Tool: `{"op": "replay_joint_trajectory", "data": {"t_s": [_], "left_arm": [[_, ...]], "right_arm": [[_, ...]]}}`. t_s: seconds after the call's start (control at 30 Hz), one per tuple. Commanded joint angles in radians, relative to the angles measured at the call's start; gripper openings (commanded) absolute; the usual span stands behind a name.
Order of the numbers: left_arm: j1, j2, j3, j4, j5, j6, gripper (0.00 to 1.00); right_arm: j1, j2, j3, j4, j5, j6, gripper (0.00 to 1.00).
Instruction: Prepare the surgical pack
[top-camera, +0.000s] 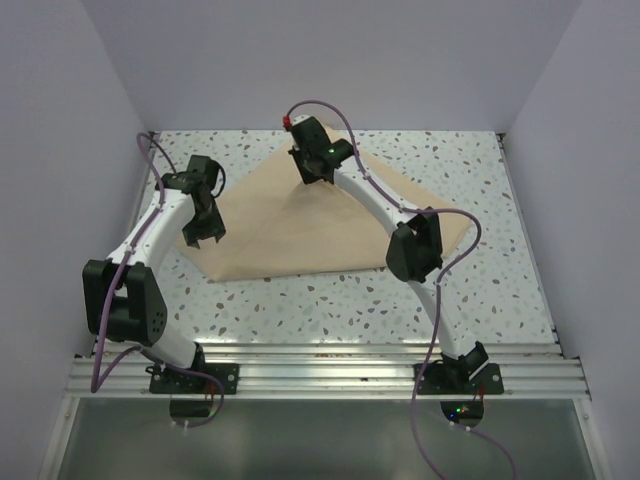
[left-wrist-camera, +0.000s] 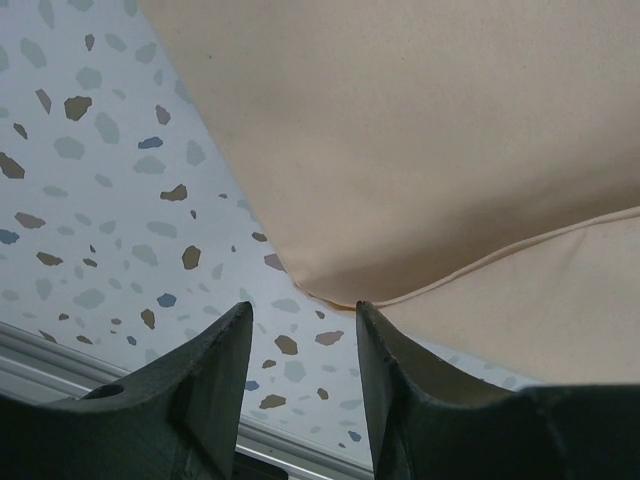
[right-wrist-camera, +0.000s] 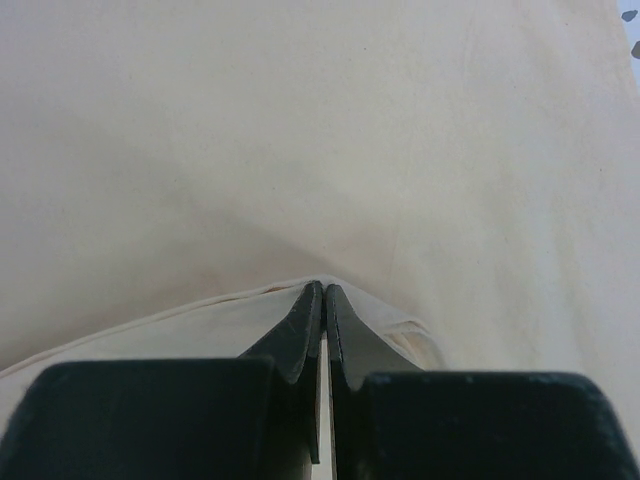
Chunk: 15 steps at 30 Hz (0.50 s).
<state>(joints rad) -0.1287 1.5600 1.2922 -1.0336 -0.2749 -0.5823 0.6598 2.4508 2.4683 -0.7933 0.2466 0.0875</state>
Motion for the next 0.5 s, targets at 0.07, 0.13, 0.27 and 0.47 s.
{"op": "replay_joint_trajectory", "data": {"t_s": [0.07, 0.13, 0.27, 0.47], "left_arm": [[0.017, -0.015, 0.009, 0.037, -0.017, 0.015, 0.5], [0.018, -0.011, 0.015, 0.035, -0.02, 0.019, 0.5], [0.023, -0.002, 0.032, 0.03, -0.021, 0.025, 0.5], [0.028, 0.014, 0.038, 0.032, -0.012, 0.029, 0.5]], "right_arm": [[-0.02, 0.017, 0.053, 0.065, 0.01, -0.015, 0.0], [-0.023, 0.025, 0.055, 0.077, 0.014, -0.015, 0.0], [-0.035, 0.043, 0.069, 0.1, 0.022, -0.003, 0.0], [-0.049, 0.08, 0.08, 0.112, 0.026, -0.006, 0.0]]}}
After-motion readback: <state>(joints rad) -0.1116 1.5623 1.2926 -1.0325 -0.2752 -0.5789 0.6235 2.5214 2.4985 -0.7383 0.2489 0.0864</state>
